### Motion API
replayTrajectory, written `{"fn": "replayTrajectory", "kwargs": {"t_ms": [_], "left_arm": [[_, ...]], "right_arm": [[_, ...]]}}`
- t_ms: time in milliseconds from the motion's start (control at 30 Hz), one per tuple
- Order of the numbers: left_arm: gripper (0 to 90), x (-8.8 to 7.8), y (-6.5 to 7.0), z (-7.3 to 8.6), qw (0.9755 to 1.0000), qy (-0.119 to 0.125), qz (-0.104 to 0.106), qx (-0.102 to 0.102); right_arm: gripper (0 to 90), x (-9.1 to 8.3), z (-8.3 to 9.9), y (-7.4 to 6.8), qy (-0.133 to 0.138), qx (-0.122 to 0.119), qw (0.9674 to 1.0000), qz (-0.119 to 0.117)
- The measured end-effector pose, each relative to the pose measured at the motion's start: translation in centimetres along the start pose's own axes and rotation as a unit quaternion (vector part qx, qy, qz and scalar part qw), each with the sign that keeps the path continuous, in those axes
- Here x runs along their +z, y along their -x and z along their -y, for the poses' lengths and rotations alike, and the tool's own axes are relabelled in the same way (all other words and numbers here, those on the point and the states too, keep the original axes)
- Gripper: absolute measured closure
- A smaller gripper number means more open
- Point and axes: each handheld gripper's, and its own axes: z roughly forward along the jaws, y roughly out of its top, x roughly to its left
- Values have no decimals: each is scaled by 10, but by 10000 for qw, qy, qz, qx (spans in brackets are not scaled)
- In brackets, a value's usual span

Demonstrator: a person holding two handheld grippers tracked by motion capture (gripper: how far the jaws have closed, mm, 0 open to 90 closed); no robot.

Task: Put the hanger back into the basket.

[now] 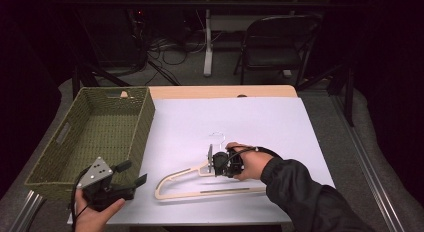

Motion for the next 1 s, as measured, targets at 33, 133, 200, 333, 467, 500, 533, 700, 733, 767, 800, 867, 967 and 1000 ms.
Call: {"fn": "replayTrajectory", "kwargs": {"t_ms": [33, 133, 200, 333, 467, 500, 533, 700, 733, 767, 800, 867, 967, 1000], "left_arm": [[291, 3, 1, -2, 10000, -32, 78, 24], [327, 28, 11, -19, 9977, -341, 573, 127], [362, 38, 13, -24, 9951, -535, 809, 190], [399, 77, 20, -37, 9842, -1114, 1334, 324], [449, 104, 22, -43, 9790, -1288, 1553, 295], [450, 104, 22, -43, 9790, -1288, 1553, 295], [450, 110, 22, -44, 9786, -1321, 1550, 286], [481, 135, 25, -47, 9759, -1507, 1572, 113], [510, 139, 24, -47, 9743, -1535, 1650, 68], [531, 146, 24, -49, 9714, -1608, 1745, -11], [536, 150, 24, -49, 9695, -1640, 1820, -59], [556, 153, 25, -49, 9681, -1699, 1839, -61], [584, 163, 28, -49, 9626, -1887, 1941, -111], [600, 169, 30, -48, 9592, -2011, 1986, -118]], "right_arm": [[856, 0, 0, 0, 0, 0, 10000, 0], [856, -8, 0, -9, 38, -157, 9997, 186], [856, -12, 0, -13, 84, -194, 9995, 243], [856, -17, -1, -16, 151, -266, 9991, 305], [856, -18, -1, -17, 167, -321, 9987, 351], [856, -19, -1, -17, 153, -313, 9988, 349], [856, -19, -1, -17, 153, -313, 9988, 349], [856, -19, -2, -19, 206, -296, 9988, 335], [856, -18, -3, -18, 215, -380, 9983, 386], [856, -18, -3, -19, 213, -355, 9984, 372], [856, -18, -4, -19, 200, -364, 9984, 380], [856, -17, -5, -19, 172, -341, 9986, 377], [856, -17, -6, -19, 170, -397, 9983, 403], [856, -16, -7, -20, 178, -402, 9983, 385]]}}
